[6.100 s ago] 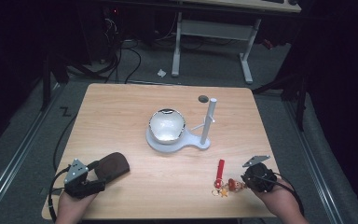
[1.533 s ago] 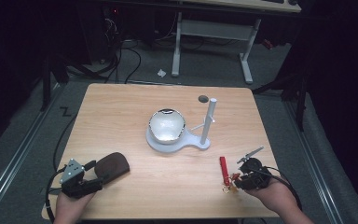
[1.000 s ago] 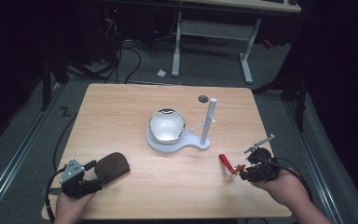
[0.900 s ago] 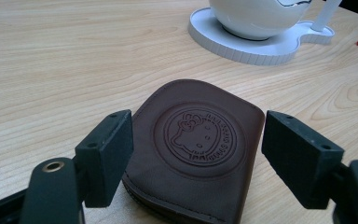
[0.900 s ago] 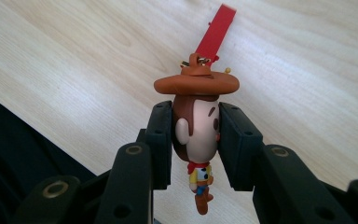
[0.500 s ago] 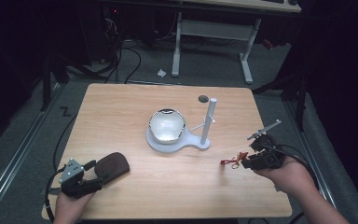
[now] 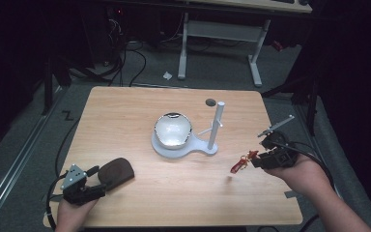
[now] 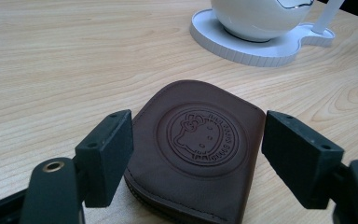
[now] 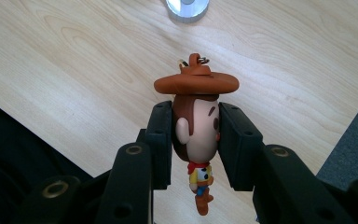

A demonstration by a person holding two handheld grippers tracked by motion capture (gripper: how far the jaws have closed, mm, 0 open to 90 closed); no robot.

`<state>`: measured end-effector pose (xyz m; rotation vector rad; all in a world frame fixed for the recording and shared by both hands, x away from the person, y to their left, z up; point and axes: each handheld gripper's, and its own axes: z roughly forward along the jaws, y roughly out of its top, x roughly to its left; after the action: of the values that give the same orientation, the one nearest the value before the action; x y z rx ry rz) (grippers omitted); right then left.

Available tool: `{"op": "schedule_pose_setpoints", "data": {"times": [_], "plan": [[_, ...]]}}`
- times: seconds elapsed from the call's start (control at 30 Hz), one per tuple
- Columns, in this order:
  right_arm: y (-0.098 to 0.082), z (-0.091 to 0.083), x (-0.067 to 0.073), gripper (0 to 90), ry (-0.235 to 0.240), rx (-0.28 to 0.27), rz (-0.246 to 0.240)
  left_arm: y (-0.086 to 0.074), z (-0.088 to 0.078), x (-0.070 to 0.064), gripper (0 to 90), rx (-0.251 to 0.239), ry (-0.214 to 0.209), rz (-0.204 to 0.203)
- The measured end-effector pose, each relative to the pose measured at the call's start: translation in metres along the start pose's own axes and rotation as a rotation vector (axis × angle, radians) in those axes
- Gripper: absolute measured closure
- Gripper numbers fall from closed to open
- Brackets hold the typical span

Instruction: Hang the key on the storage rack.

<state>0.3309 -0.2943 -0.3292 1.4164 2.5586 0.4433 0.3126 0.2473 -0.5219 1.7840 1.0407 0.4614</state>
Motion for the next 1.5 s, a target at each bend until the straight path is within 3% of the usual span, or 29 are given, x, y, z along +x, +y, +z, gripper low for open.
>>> {"op": "schedule_pose_setpoints", "data": {"times": [1.5], "plan": [[0.073,-0.019,0.017,67.4,0.013,-0.065,-0.065,-0.001,-0.002,0.005,25.2,-0.014,-0.005,-0.023]]}}
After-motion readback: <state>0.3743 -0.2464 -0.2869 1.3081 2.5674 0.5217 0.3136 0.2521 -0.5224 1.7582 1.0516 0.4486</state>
